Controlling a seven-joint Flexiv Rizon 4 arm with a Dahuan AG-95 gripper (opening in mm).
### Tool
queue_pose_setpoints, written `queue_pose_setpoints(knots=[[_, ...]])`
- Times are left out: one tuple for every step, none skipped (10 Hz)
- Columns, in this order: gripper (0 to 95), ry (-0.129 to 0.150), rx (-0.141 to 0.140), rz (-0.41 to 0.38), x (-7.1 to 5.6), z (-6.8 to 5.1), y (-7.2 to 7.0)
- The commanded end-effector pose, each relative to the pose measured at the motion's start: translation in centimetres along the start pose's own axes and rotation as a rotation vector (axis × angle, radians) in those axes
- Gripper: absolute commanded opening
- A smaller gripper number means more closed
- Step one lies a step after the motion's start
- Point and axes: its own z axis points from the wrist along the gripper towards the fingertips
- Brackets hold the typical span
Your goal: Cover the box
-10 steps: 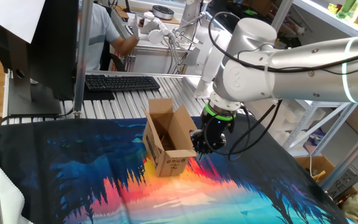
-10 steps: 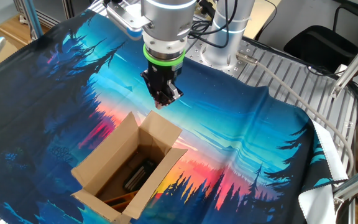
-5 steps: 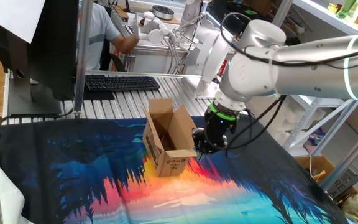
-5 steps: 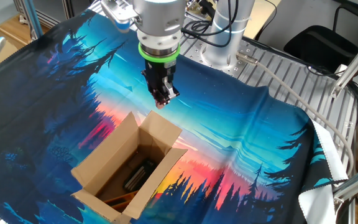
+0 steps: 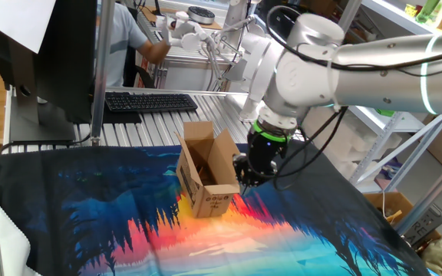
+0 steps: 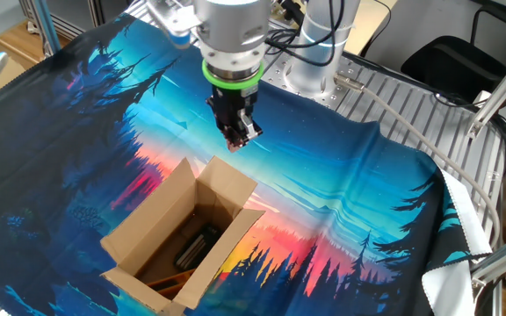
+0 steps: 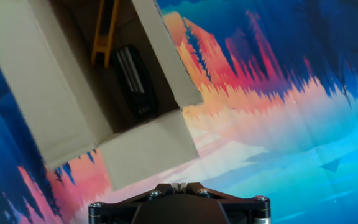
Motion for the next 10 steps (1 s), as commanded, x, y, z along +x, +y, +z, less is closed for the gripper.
queue_pose_setpoints(knots=[[0.0, 0.022, 0.010, -0.013, -1.0, -1.6, 1.3], [0.0, 0.022, 0.012, -0.004, -1.8, -2.2, 1.7], [0.0, 0.021, 0.013, -0.009, -2.6, -2.3, 1.9], [0.0, 0.021, 0.013, -0.015, -3.1, -2.4, 2.1], [0.0, 0.020, 0.014, -0.018, -4.1, -2.3, 2.5], [0.0, 0.013, 0.014, -0.021, -5.0, -2.1, 2.8], [0.0, 0.013, 0.013, -0.021, -5.4, -2.1, 3.0], [0.0, 0.017, 0.013, -0.024, -6.5, -2.4, 3.5], [0.0, 0.016, 0.015, -0.024, -7.1, -2.5, 3.8], [0.0, 0.016, 0.018, -0.022, -7.4, -2.4, 4.0]])
